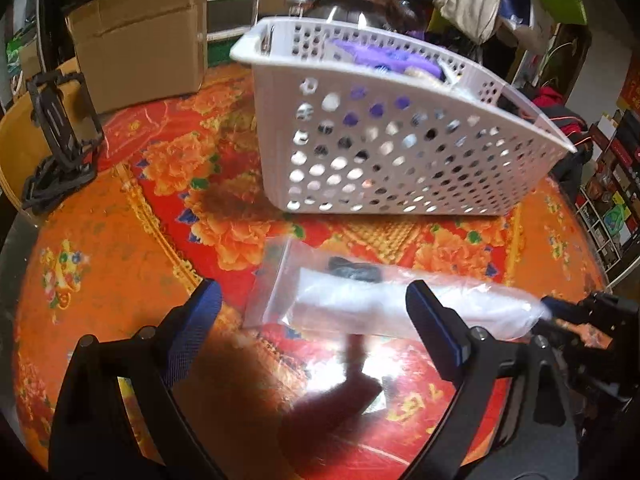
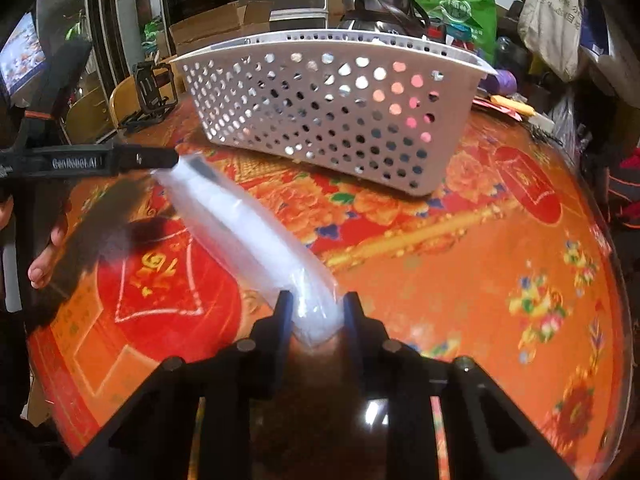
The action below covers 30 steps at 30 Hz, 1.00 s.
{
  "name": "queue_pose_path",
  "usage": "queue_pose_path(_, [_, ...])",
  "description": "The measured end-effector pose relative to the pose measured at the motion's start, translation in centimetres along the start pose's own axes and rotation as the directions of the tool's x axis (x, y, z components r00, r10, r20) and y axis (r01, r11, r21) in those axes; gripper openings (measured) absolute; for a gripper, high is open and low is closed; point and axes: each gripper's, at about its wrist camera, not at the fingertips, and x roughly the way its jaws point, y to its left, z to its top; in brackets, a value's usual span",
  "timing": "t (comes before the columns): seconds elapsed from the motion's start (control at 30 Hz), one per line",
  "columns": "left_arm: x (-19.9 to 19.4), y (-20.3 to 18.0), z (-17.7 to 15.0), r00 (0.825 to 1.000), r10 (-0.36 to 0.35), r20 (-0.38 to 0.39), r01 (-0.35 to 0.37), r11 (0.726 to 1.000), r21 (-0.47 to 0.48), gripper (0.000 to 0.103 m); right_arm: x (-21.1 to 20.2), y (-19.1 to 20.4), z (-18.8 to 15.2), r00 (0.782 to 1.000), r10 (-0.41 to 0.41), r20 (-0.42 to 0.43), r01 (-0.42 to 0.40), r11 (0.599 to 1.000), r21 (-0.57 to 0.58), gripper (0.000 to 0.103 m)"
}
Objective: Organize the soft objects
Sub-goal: 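Grasp the clear plastic bag with the right gripper while the left gripper grasps its other end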
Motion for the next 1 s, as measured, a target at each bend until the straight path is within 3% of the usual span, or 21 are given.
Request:
queue_pose_path(0.2, [1.8, 0.6, -0.1, 0.999, 0.016, -0.03, -0.017, 1.0, -0.016, 0.091, 0.4, -0.7, 0.2, 1.0, 0.009, 0.011, -0.009, 1.0, -0.007, 0.023])
queue_pose_path(0.27, [2.1, 0.6, -0.2, 0.999, 0.02, -0.031, -0.021, 1.0, -0.017, 0.079, 0.4, -0.7, 0.2, 1.0, 0.008, 0.012, -0.008, 1.0, -0.008, 0.023])
queue_pose_path(0.5, [2.7, 0.2, -0.5, 0.999, 0.006, -0.038, -0.006, 1.0, -0.005, 0.062, 0.4, -0.7, 0.1, 1.0, 0.009, 0.015, -0.009, 1.0, -0.006, 0.023])
queue_pose_path(0.57, [2.7, -0.1, -0.6, 0.999, 0.004, -0.033, -0.003, 1.0, 0.008, 0.048, 0.4, -0.7, 0.1, 1.0, 0.009, 0.014, -0.009, 1.0, -0.007, 0.023])
queue_pose_path(0.83, [2.0, -1.2, -1.0, 0.999, -0.042, -0.018, 0.043, 0.999, 0.029, 0.013, 0.5, -1.0, 0.4, 1.0, 0.007, 0.02, -0.008, 1.0, 0.009, 0.023])
queue_pose_path(1.0, [1.3, -1.0, -1.2, 0.998, -0.062, -0.003, 0.062, 0.998, 0.023, 0.008, 0.6, -1.2, 0.6, 0.999, -0.008, 0.031, 0.007, 1.0, 0.016, 0.021])
